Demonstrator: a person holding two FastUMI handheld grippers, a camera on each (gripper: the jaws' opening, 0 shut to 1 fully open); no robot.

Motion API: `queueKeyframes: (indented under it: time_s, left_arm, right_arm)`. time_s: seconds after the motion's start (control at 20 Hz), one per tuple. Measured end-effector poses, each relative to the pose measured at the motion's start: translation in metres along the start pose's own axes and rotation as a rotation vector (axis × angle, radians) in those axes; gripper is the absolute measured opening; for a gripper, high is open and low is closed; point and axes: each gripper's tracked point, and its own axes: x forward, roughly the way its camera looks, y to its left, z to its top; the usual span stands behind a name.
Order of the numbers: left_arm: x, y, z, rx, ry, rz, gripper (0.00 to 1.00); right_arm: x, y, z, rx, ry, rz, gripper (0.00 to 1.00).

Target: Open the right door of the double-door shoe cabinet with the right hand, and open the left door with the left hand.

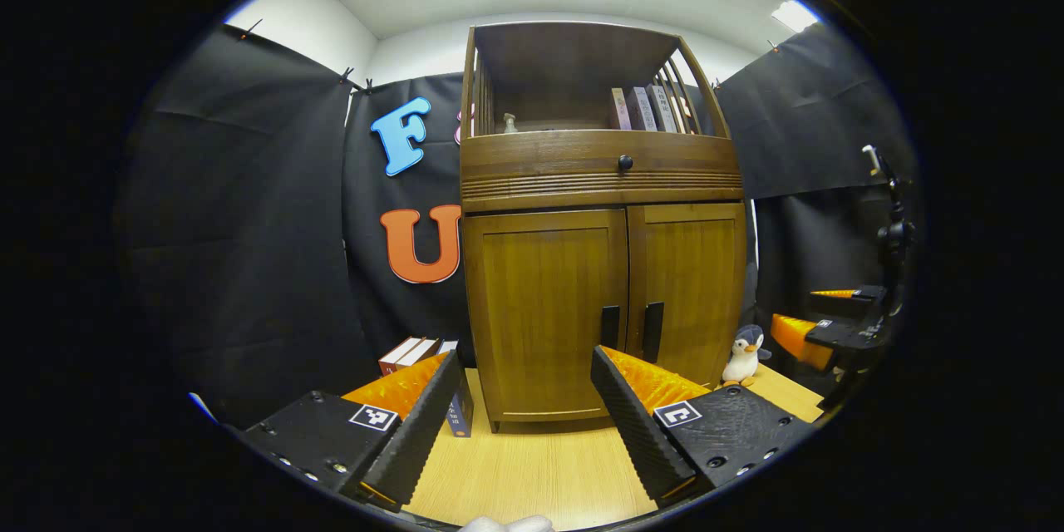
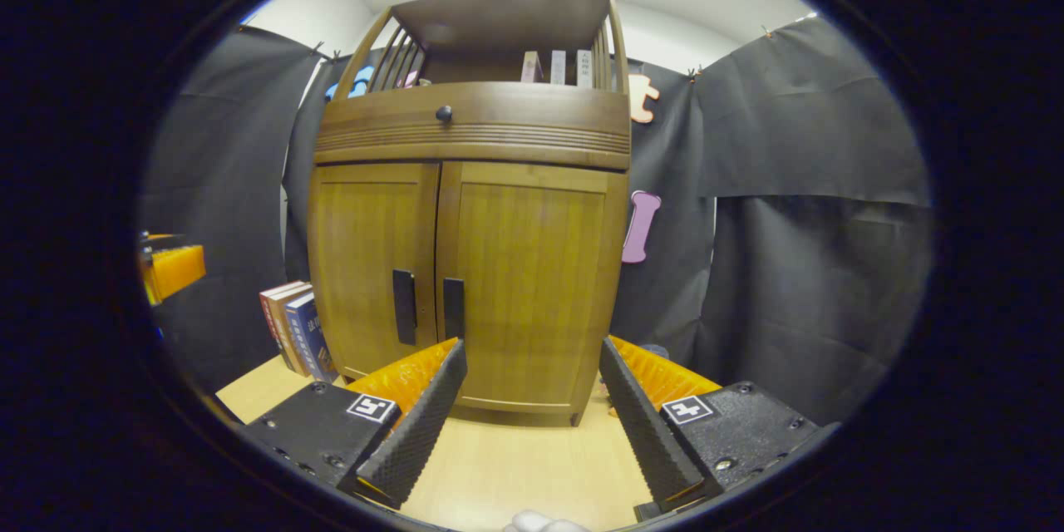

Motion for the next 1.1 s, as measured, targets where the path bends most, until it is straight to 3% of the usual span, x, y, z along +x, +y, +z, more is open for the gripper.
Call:
queueKeyframes:
  time_s: [0.1,0.4,0.7,0.95,1.1]
  left_arm:
    - [-0.006,0.005,-0.001,-0.001,0.008,0.007,0.96]
    - [-0.022,0.022,0.000,0.014,0.017,0.054,0.96]
    - [-0.032,0.037,-0.002,0.002,0.034,0.108,0.96]
    - [-0.036,0.049,-0.003,0.002,0.043,0.147,0.96]
    - [-0.037,0.054,-0.003,-0.006,0.039,0.164,0.96]
  right_arm:
    - [0.020,0.005,-0.013,-0.024,0.013,0.002,1.00]
    - [0.094,0.055,-0.046,-0.001,0.109,0.102,1.00]
    - [0.167,0.091,-0.048,0.063,0.155,0.150,1.00]
    - [0.217,0.102,-0.043,0.100,0.177,0.144,0.91]
    - [0.229,0.111,-0.040,0.122,0.189,0.158,0.81]
